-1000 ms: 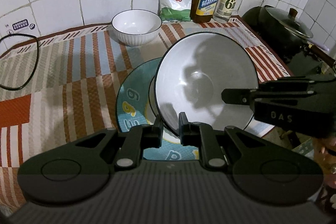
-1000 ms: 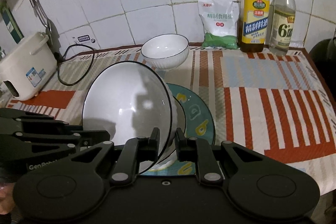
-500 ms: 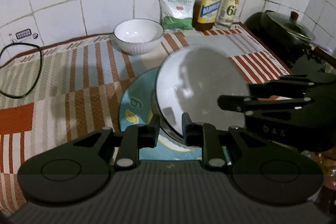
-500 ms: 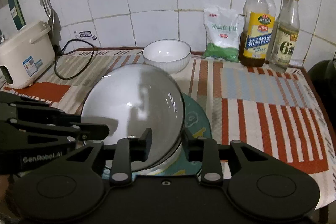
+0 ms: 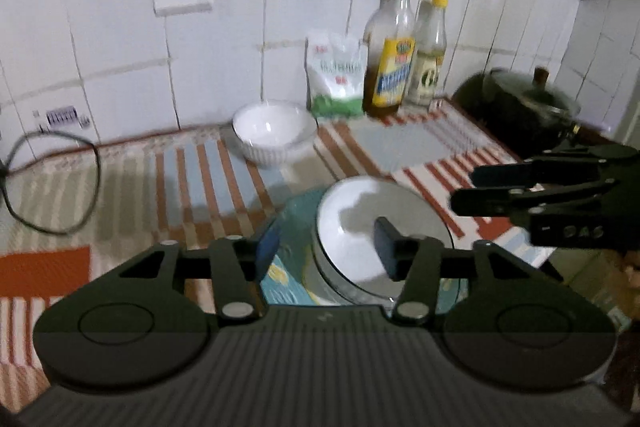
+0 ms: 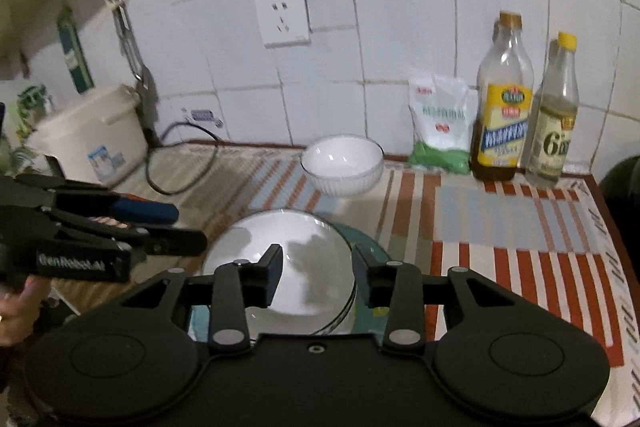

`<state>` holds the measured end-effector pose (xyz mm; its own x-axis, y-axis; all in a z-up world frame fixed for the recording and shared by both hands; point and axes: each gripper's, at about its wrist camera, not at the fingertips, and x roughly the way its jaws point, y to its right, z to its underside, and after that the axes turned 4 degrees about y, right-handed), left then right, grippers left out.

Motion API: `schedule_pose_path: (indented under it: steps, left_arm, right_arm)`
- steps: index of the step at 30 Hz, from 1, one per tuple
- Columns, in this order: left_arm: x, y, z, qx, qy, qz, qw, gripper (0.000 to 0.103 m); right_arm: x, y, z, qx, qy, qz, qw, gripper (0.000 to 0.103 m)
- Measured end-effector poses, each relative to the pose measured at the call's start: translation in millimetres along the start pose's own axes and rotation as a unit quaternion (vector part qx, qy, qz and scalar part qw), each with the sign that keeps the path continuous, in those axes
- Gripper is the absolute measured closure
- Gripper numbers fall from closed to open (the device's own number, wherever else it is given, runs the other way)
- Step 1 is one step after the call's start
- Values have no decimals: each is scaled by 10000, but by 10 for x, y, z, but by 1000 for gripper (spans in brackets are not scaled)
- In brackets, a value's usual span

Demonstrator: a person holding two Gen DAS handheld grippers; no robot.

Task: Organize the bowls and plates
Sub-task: 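Lower the small bowl into the large bowl and open both grippers, then move both grippers to the last ribbed white bowl and grasp its rim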

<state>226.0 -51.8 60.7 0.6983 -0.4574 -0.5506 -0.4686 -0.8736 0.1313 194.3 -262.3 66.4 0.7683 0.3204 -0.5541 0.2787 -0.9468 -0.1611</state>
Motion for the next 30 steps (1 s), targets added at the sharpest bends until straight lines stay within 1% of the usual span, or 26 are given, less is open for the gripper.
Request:
schedule_pose_path:
  steps: [1, 2, 4, 5, 6, 8, 10, 12, 15, 17, 19, 22, 24, 25, 28, 30]
  left_arm:
    - [-53, -26, -31, 41, 88, -26, 9999, 39]
    - [-108, -55, -61, 108, 186, -37, 9998, 33]
    - [-173, -112, -108, 205, 357, -5, 9992, 29]
    - [-198, -146, -124, 271, 435, 21, 9987, 25]
    - [-205, -175, -138, 317, 508, 27, 9982, 24]
    - [-202, -247, -154, 347, 695, 58, 9970, 21]
    - [-153, -310, -162, 359, 863, 95, 9956, 18]
    - [-63, -387, -171, 284, 995, 109, 9946, 16]
    - [137, -489, -180, 179, 1065, 97, 9941, 14]
    - [319, -547, -192, 80, 1016, 81, 9948, 14]
    - [525, -614, -206, -59, 873, 49, 9962, 14]
    - [842, -734, -208, -323, 694, 28, 9971, 16]
    - [1036, -817, -215, -491, 555, 37, 9972, 17]
    - [1133, -842, -227, -539, 487, 47, 9973, 17]
    - [1423, -907, -244, -680, 287, -10, 9973, 19]
    - [1603, -944, -250, -820, 170, -47, 9965, 22]
  right_arm:
    - [-36, 27, -38, 9, 0, -78, 10000, 53]
    - [-71, 52, -83, 14, 2, -136, 9999, 50]
    - [-120, 97, -156, -16, 36, -196, 9998, 45]
    - [-124, 114, -180, -79, 35, -257, 9996, 40]
    - [-122, 136, -209, -159, 56, -344, 9993, 37]
    - [-89, 156, -237, -269, 160, -412, 9987, 37]
    - [-14, 181, -254, -376, 256, -569, 9973, 35]
    - [101, 224, -257, -430, 405, -747, 9955, 33]
    - [289, 275, -248, -532, 648, -826, 9930, 33]
    - [451, 321, -259, -593, 626, -812, 9930, 33]
    - [647, 414, -283, -554, 508, -822, 9938, 33]
    - [929, 656, -350, -60, 224, -988, 9948, 33]
    - [1125, 851, -400, 380, 69, -1126, 9929, 33]
    - [1210, 929, -418, 525, 19, -1120, 9923, 33]
    - [1479, 1077, -447, 703, -179, -1049, 9918, 33]
    - [1663, 1153, -437, 827, -320, -1106, 9899, 33]
